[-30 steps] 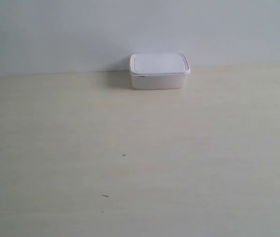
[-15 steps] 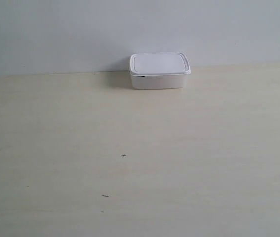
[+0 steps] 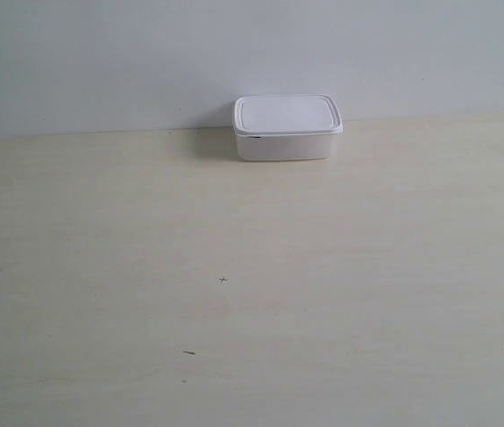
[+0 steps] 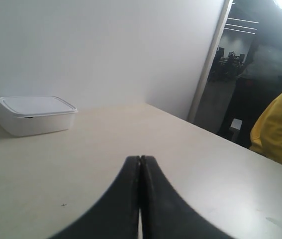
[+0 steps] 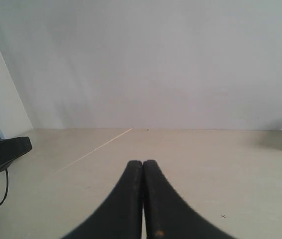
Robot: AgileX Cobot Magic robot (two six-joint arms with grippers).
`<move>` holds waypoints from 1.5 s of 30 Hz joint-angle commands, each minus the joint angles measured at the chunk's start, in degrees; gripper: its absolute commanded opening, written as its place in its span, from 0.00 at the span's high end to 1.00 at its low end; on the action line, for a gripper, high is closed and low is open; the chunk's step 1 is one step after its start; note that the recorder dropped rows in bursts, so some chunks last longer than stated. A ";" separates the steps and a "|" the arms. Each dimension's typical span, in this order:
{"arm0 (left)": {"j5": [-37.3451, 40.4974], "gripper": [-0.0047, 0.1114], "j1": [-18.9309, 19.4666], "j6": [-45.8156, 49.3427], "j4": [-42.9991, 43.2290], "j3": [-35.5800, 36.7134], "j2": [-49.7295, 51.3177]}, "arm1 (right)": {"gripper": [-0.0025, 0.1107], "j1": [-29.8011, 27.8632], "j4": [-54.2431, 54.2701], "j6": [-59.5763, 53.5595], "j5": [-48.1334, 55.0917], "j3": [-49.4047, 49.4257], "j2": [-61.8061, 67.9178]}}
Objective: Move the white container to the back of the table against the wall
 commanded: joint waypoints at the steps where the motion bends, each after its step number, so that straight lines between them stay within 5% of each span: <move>1: -0.01 0.96 -0.23 0.31 0.45 0.19 -0.39 | 0.98 0.02 -0.20 0.03 -0.28 0.27 -0.22; 11: -0.39 0.96 0.97 0.26 0.45 0.19 -3.06 | 0.98 -3.75 -0.20 0.01 -0.29 0.27 -0.22; 18: -0.43 0.96 16.22 0.26 0.45 0.19 -3.06 | 0.98 -13.07 -0.20 0.01 -0.41 0.27 -0.22; 24: -0.43 0.96 37.38 0.26 0.45 0.19 -3.06 | 0.98 -20.63 -0.20 0.01 -0.31 0.27 -0.22; 31: -0.43 0.96 51.19 0.26 0.45 0.19 -3.06 | 0.98 -26.15 -0.20 0.01 -0.31 0.27 -0.22; 37: -0.43 0.96 58.00 0.26 0.45 0.19 -3.06 | 0.98 -28.43 -0.20 0.28 -0.31 0.27 -0.22; 45: -0.43 0.96 58.85 0.26 0.45 0.19 -3.06 | 0.98 -28.73 -0.20 0.28 -0.31 0.27 -0.22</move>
